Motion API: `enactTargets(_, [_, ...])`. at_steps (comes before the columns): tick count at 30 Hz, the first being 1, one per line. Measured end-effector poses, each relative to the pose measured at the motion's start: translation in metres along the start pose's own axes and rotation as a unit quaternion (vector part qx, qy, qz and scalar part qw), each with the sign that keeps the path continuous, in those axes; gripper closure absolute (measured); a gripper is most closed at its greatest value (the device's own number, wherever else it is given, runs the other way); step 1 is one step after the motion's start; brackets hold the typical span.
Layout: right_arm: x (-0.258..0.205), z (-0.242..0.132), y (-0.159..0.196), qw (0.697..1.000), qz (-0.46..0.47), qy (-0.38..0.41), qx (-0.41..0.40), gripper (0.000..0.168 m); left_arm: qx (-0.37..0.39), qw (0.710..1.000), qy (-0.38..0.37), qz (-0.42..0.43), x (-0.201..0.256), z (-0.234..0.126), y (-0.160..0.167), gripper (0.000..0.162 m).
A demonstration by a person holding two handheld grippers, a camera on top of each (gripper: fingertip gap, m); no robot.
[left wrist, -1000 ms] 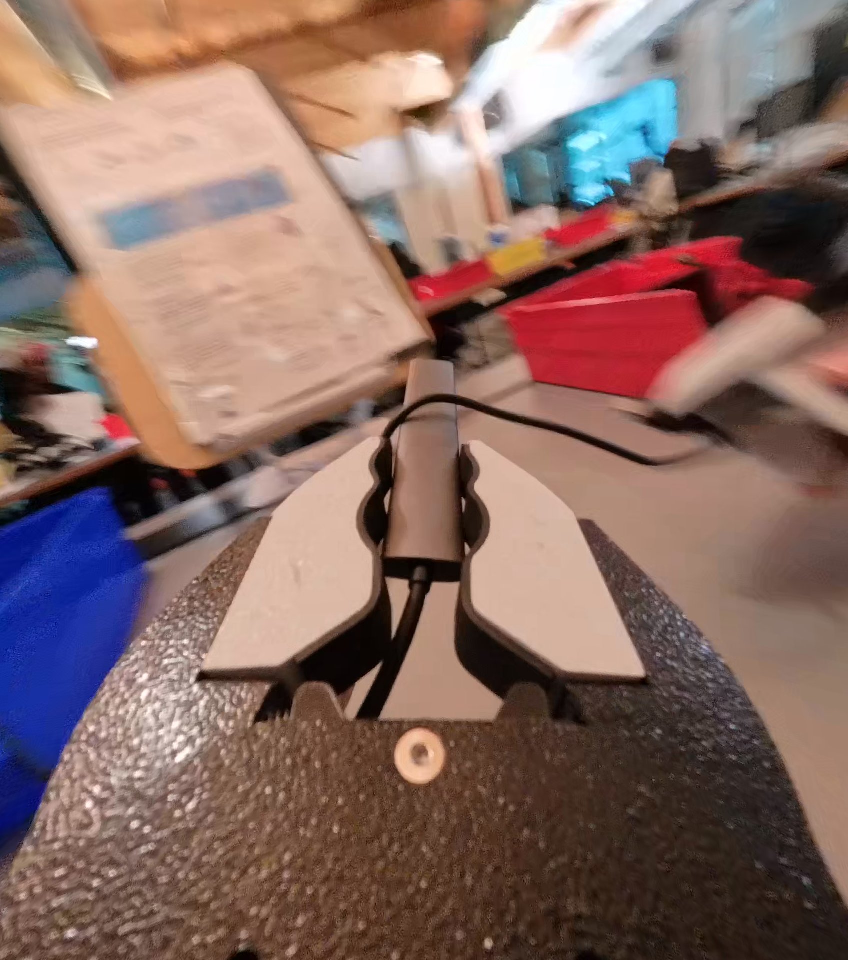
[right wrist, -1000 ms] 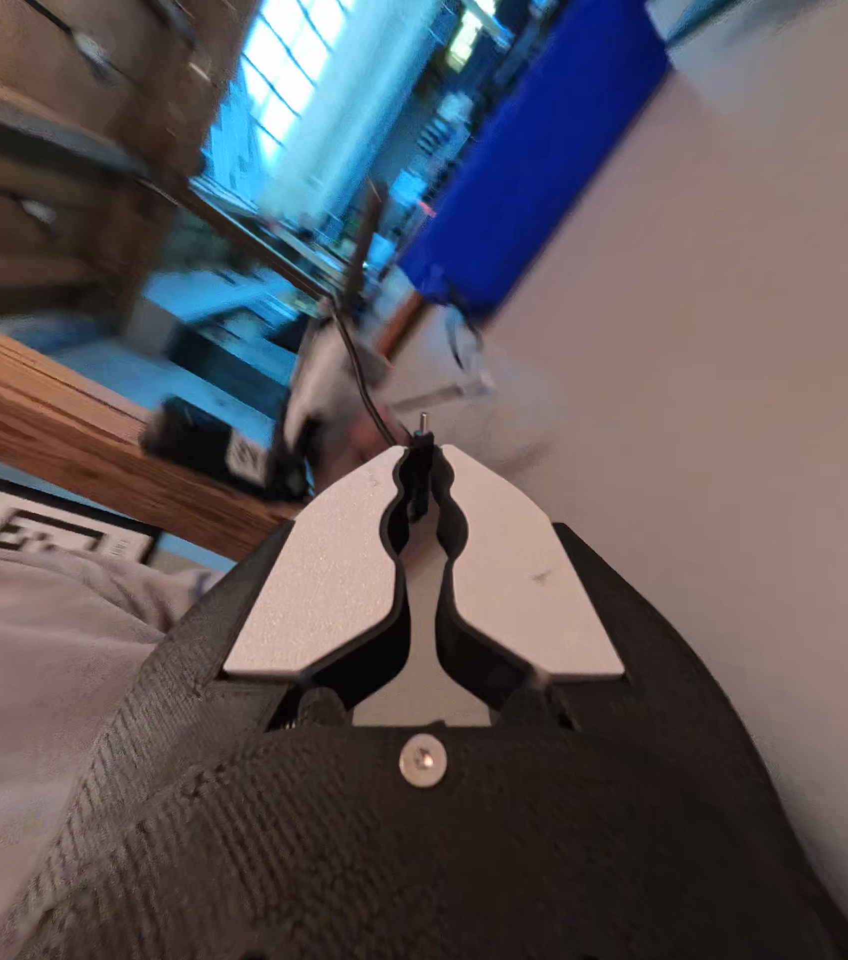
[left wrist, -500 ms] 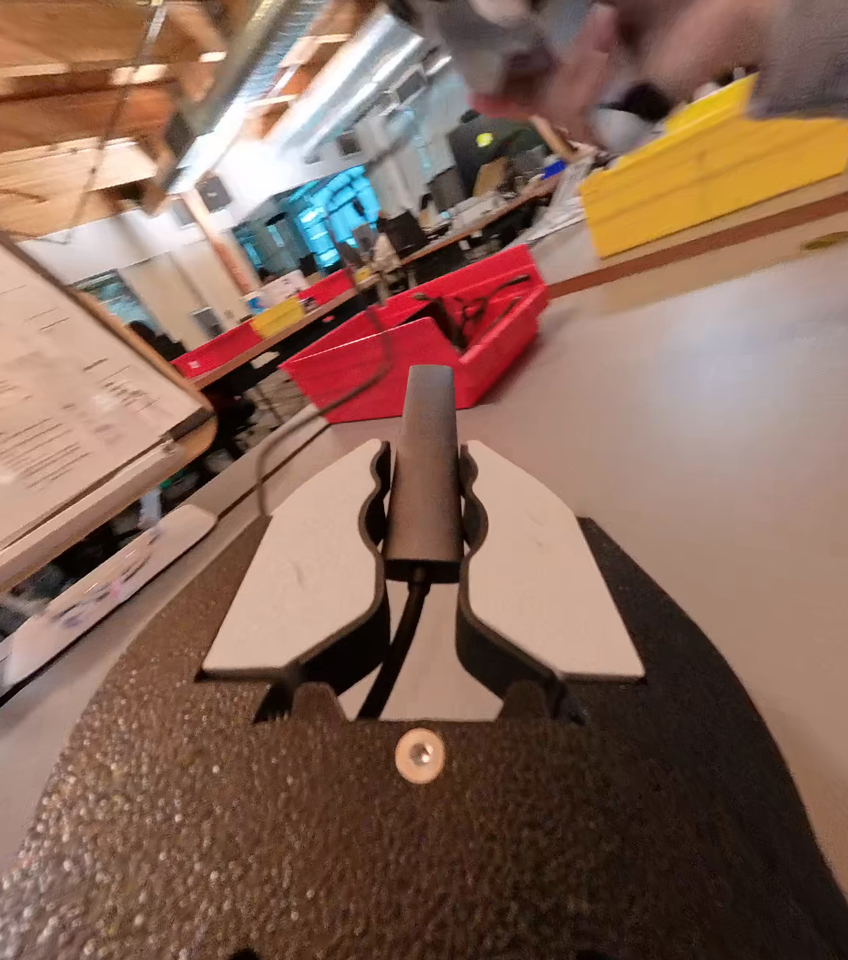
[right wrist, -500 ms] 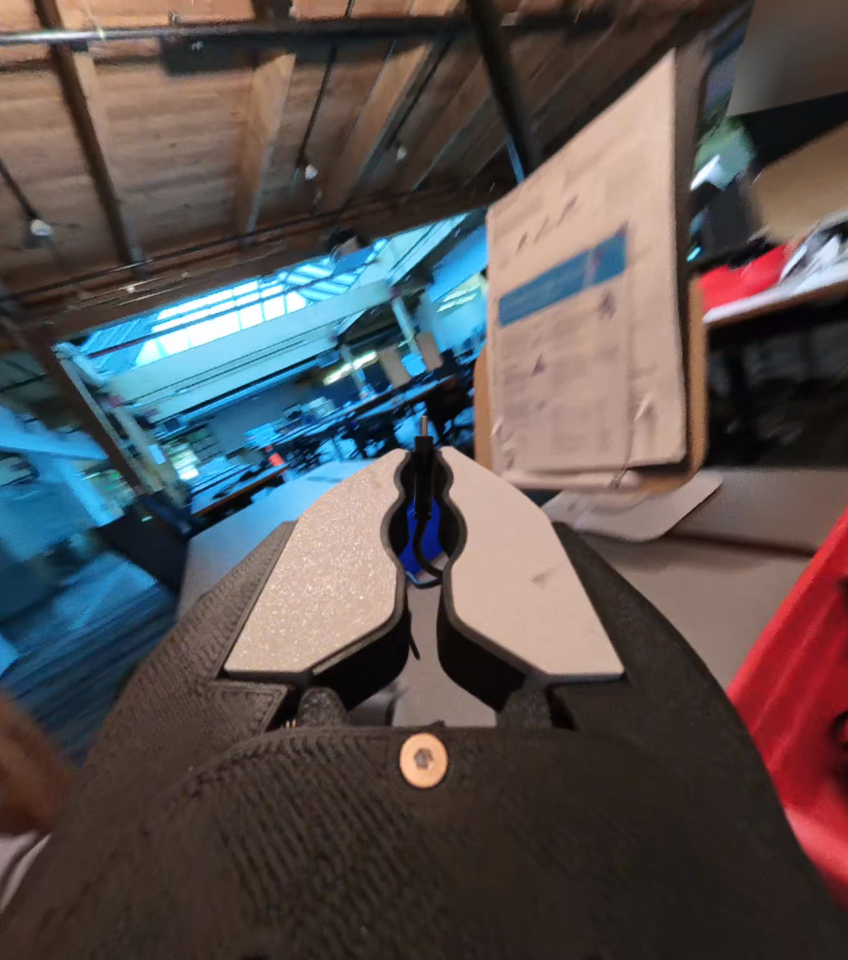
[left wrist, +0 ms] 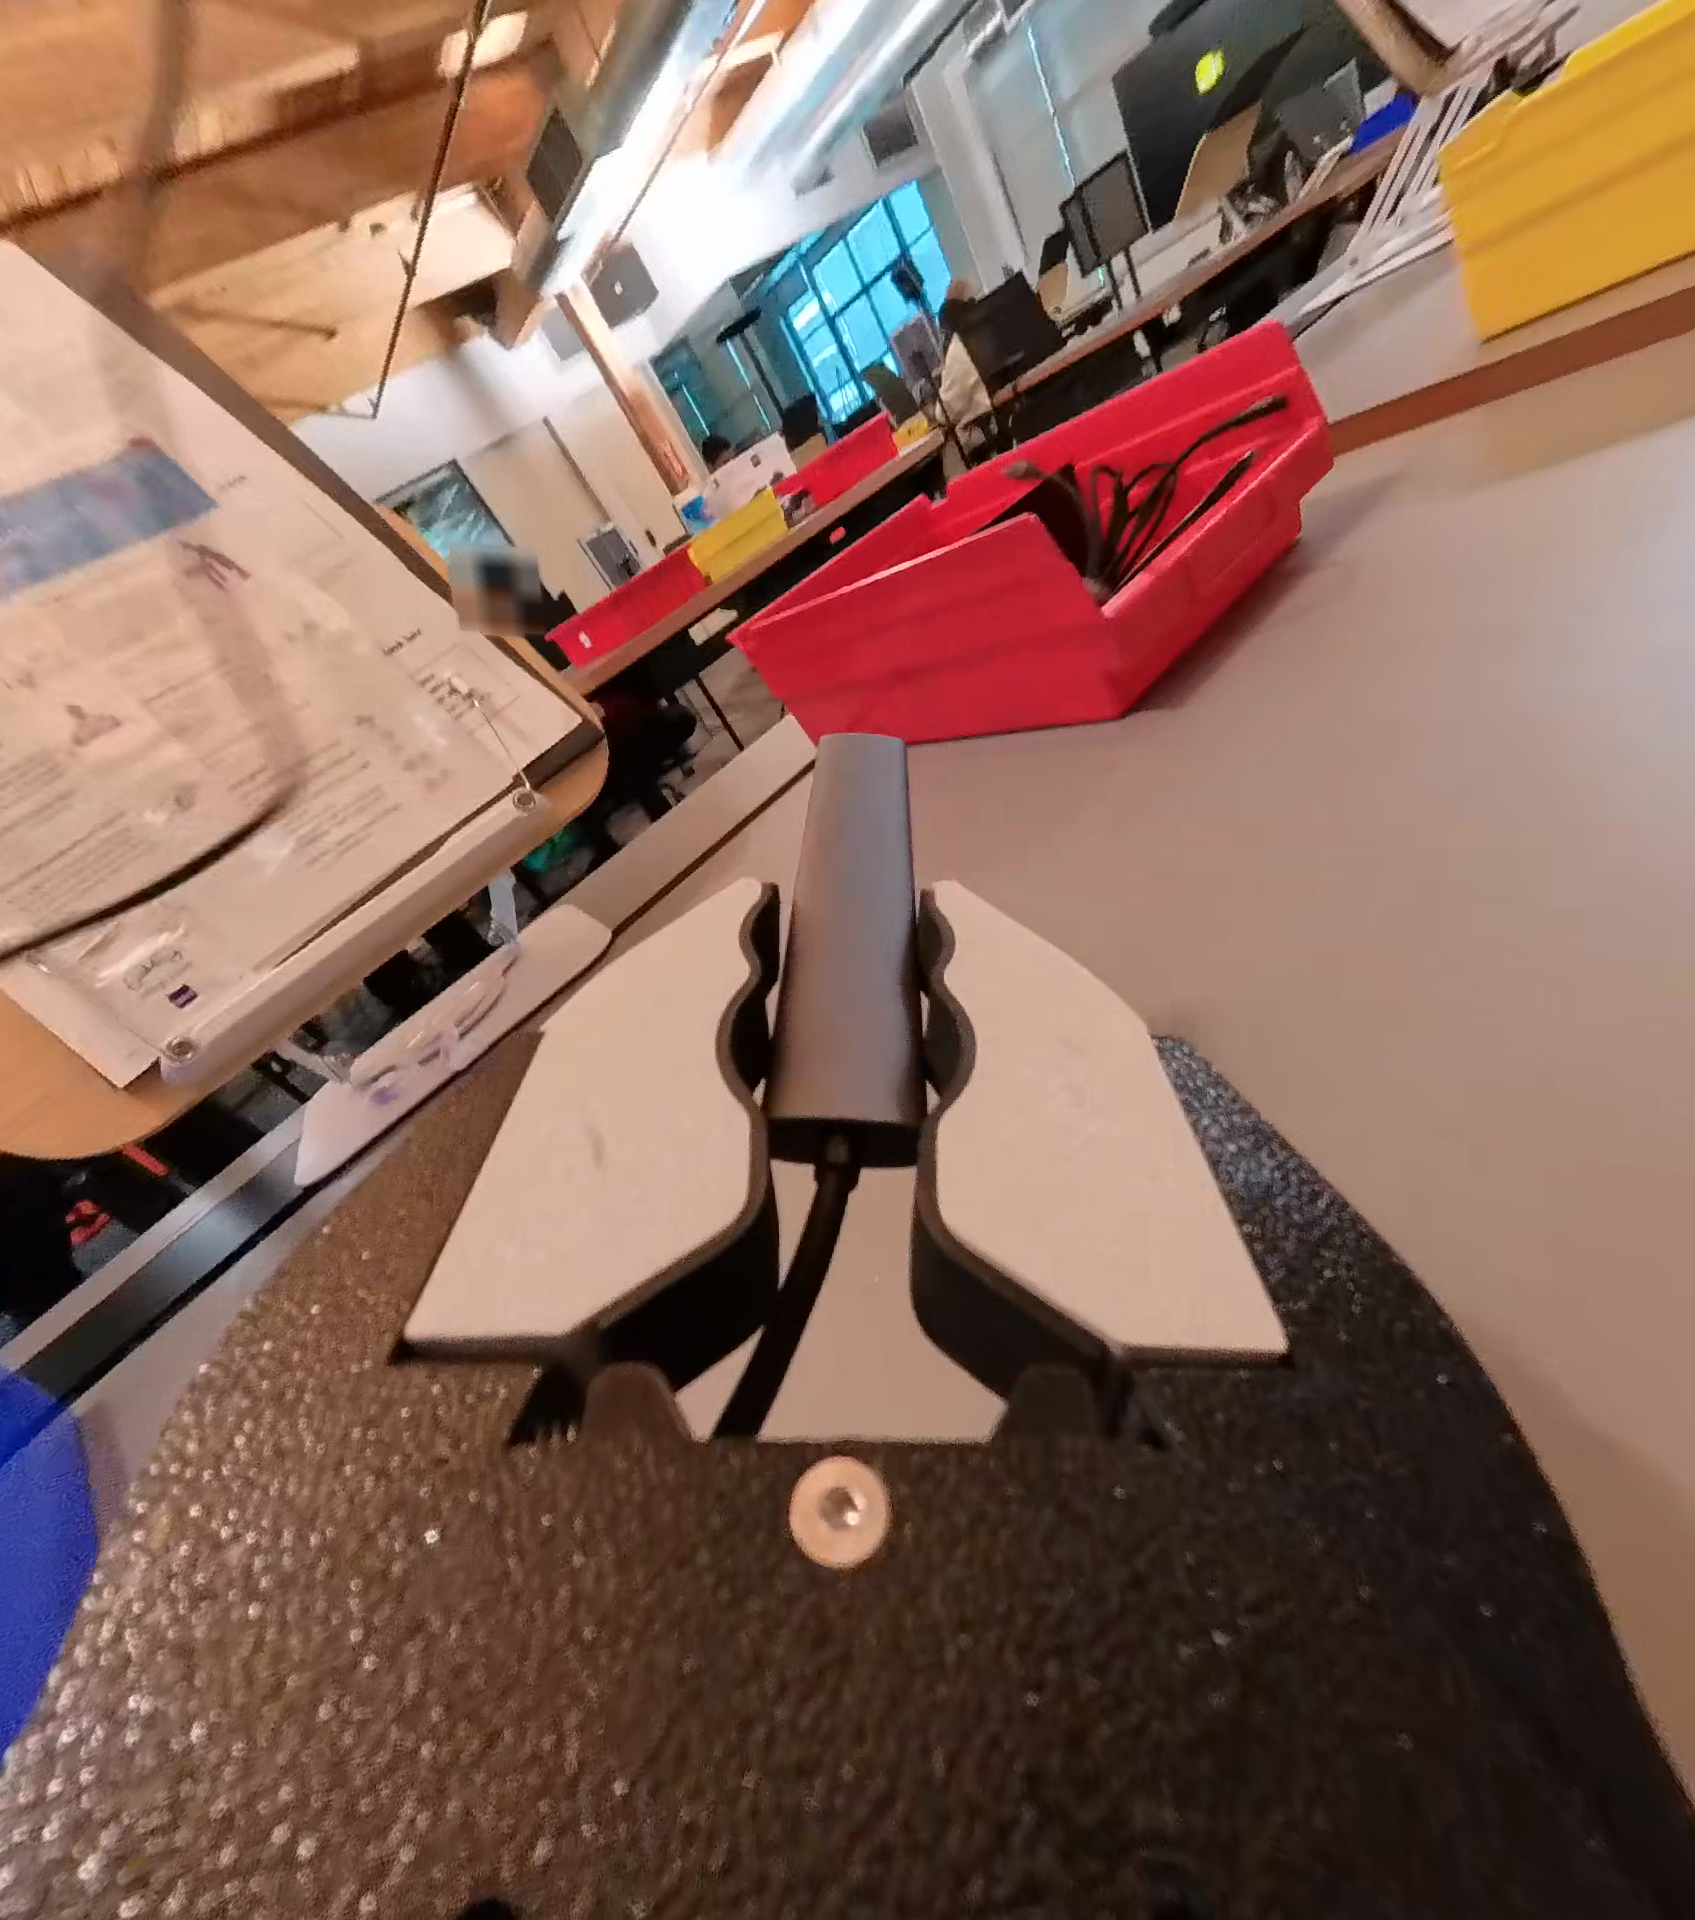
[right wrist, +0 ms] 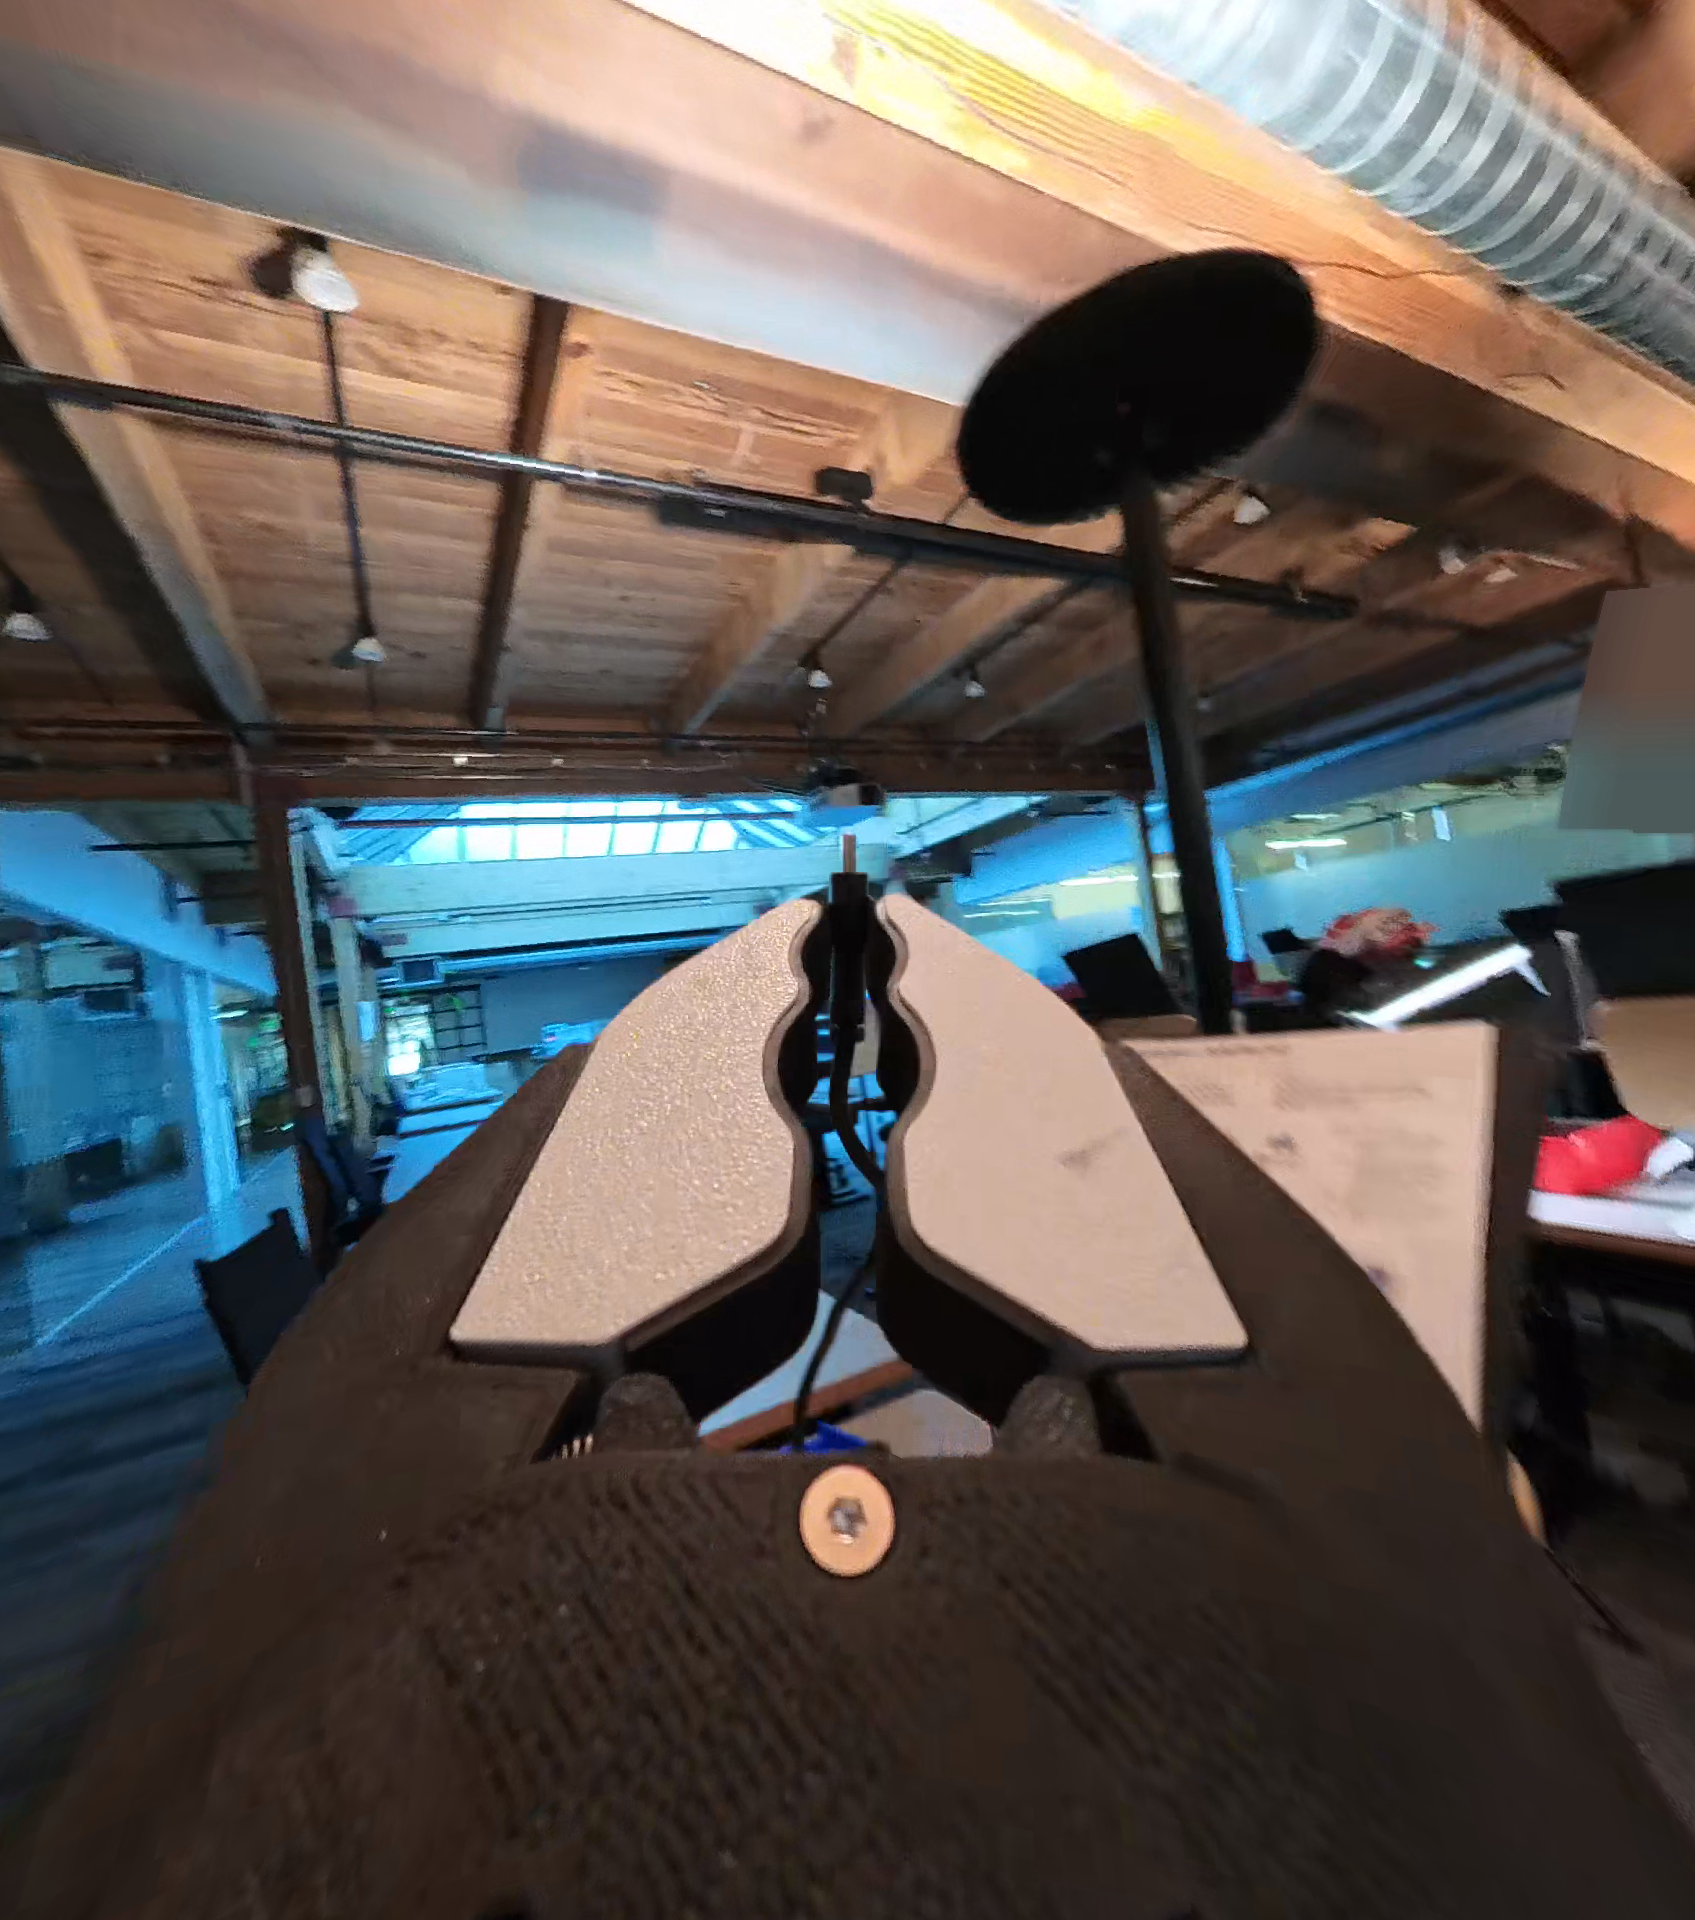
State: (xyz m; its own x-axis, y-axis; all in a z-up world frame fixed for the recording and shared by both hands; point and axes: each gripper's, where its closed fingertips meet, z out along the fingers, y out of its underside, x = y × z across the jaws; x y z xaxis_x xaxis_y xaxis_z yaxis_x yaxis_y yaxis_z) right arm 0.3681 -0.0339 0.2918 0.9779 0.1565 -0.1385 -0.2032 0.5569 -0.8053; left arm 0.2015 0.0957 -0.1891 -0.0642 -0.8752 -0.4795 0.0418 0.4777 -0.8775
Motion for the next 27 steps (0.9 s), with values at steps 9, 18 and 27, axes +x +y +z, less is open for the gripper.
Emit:
enactTargets(9, [0.030, 0.064, -0.020, 0.978, -0.139, 0.078, -0.135, 0.161, -0.002, 1.000, -0.001, 0.000, -0.001, -0.001, 0.000, 0.137])
enactTargets(18, [0.094, 0.039, -0.043, 0.972, -0.106, 0.162, -0.132, 0.161, -0.009, 1.000, -0.005, -0.011, -0.003, 0.000, 0.002, 0.137])
enactTargets(27, [0.077, 0.088, -0.152, 0.965, -0.164, 0.185, -0.088, 0.162, -0.011, 1.000, -0.003, -0.012, -0.002, 0.001, 0.004, 0.137])
